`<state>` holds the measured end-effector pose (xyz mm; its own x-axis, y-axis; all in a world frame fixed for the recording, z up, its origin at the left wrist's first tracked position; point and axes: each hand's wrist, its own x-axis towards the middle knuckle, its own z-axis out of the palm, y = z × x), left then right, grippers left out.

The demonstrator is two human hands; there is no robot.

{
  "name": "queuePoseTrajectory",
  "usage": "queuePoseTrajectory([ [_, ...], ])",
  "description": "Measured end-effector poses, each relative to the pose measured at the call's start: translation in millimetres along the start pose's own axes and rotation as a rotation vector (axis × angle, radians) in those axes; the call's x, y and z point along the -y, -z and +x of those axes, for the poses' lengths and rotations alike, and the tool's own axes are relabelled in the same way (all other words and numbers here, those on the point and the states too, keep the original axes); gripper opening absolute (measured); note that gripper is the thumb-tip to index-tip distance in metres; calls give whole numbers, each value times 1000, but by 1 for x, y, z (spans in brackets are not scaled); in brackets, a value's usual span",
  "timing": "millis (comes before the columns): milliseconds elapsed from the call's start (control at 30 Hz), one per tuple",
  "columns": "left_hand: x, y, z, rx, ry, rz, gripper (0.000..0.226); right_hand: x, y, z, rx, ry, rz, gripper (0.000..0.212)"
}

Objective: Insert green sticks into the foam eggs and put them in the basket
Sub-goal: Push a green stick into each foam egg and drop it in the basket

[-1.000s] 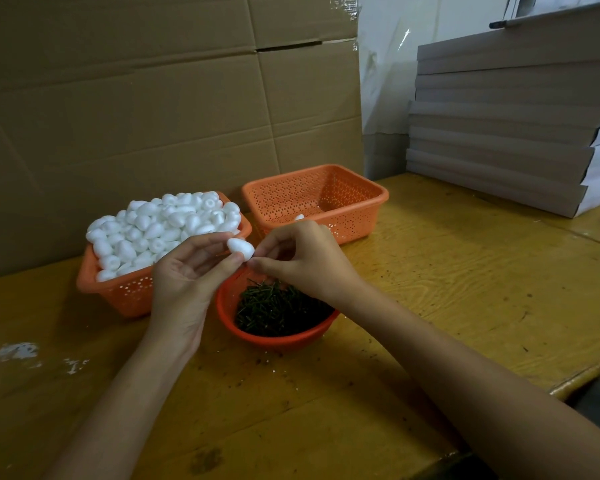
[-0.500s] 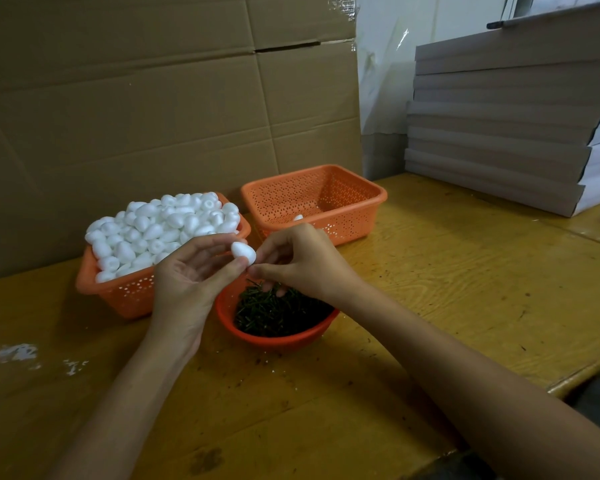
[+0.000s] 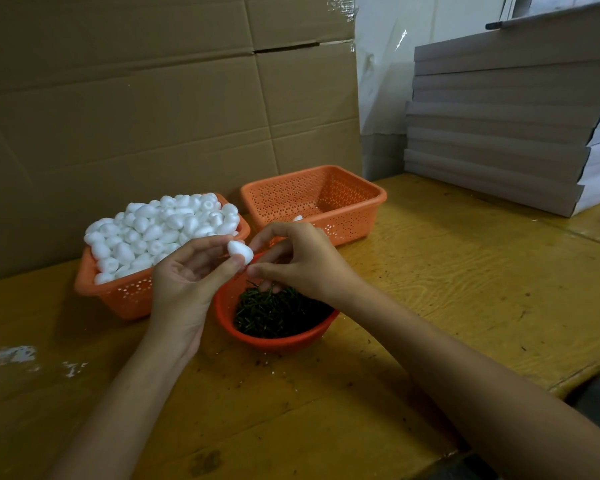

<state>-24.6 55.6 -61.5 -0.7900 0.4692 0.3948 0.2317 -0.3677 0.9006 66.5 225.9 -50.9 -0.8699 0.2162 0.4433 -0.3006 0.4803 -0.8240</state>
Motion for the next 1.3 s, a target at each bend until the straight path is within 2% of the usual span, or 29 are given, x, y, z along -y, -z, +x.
queuePoseTrajectory([
  [300,1,-1,0,-18,12,-48,38,-3,-1,1,-11,41,5,24],
  [433,1,-1,0,4,-46,32,47,0,2,1,-45,46,24,27],
  [533,-4,8,3,-81,-240,342,33,3,10,2,-135,50,42,26],
  [633,-5,31,10,-228,-555,954,30,4,22,5,-274,63,4,23],
  [667,-5,38,12,-267,-608,1135,30,3,26,6,-322,71,-11,22],
  [700,-5,43,13,-292,-602,1270,31,3,30,6,-367,83,-28,22],
  [767,-1,49,15,-298,-476,1446,33,1,37,8,-457,105,-87,21],
  [867,8,54,15,-228,-302,1615,39,-5,46,11,-579,121,-227,17],
  [933,11,57,15,-190,-285,1688,42,-9,50,12,-632,125,-324,12],
  [1167,9,57,17,-213,-250,1671,44,-26,55,16,-650,78,-545,8],
  [1300,11,58,17,-254,-240,1610,50,-35,58,16,-607,30,-667,7],
])
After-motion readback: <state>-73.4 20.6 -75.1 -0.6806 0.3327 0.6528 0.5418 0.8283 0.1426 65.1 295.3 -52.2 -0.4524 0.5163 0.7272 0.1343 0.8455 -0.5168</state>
